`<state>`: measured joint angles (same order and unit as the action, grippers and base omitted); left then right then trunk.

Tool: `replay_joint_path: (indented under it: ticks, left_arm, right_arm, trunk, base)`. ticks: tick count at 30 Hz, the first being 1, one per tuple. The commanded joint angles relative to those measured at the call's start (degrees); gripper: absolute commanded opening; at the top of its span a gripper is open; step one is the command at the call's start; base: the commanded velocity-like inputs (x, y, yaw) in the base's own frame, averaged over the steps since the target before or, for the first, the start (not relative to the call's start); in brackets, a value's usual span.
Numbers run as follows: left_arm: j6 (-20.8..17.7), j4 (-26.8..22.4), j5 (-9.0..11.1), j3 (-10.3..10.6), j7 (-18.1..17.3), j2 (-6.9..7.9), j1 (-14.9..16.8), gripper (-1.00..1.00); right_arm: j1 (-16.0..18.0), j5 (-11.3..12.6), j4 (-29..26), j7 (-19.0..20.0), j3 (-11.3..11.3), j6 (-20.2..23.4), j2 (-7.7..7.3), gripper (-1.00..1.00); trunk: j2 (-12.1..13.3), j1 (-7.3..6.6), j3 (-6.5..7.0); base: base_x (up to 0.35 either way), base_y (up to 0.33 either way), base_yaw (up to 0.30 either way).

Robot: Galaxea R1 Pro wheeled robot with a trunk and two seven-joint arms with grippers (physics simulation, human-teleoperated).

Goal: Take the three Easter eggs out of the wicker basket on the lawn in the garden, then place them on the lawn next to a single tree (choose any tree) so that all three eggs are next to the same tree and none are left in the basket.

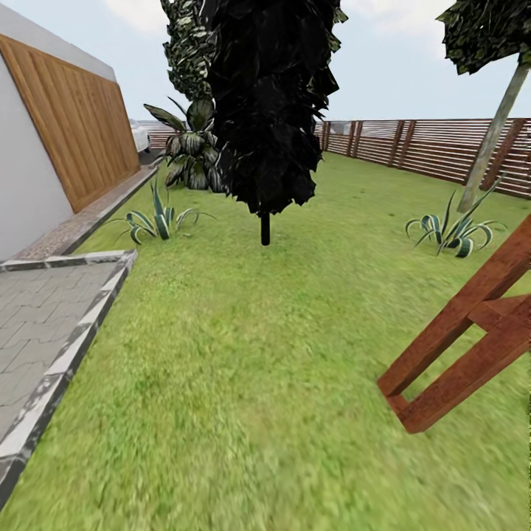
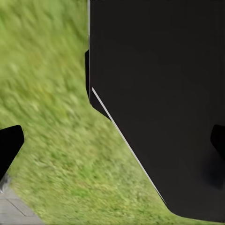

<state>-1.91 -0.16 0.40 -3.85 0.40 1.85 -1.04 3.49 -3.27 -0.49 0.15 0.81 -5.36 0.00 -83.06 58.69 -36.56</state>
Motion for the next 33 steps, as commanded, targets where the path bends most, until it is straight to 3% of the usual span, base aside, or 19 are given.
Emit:
replay_joint_path:
  ticks: [1, 18, 33]
  left_arm:
    - [-0.2, -0.1, 0.0, -0.4, 0.0, -0.01, 0.0, 1.00]
    - [-0.2, -0.1, 0.0, -0.4, 0.0, -0.01, 0.0, 1.00]
    - [-0.2, -0.1, 0.0, -0.4, 0.0, -0.01, 0.0, 1.00]
  right_arm:
    - [0.0, -0.3, 0.1, 0.0, 0.0, -0.2, 0.00, 1.00]
    - [0.0, -0.4, 0.0, 0.0, 0.1, -0.2, -0.17, 1.00]
    - [0.0, -0.4, 0.1, 0.0, 0.1, -0.3, -0.14, 1.00]
  trunk:
    - [0.0, 0.03, -0.03]
    - [0.0, 0.03, -0.03]
    - [0.0, 0.03, -0.03]
  base:
    - [0.339, 0.108, -0.252]
    - [0.339, 0.100, -0.245]
    - [0.339, 0.091, -0.058]
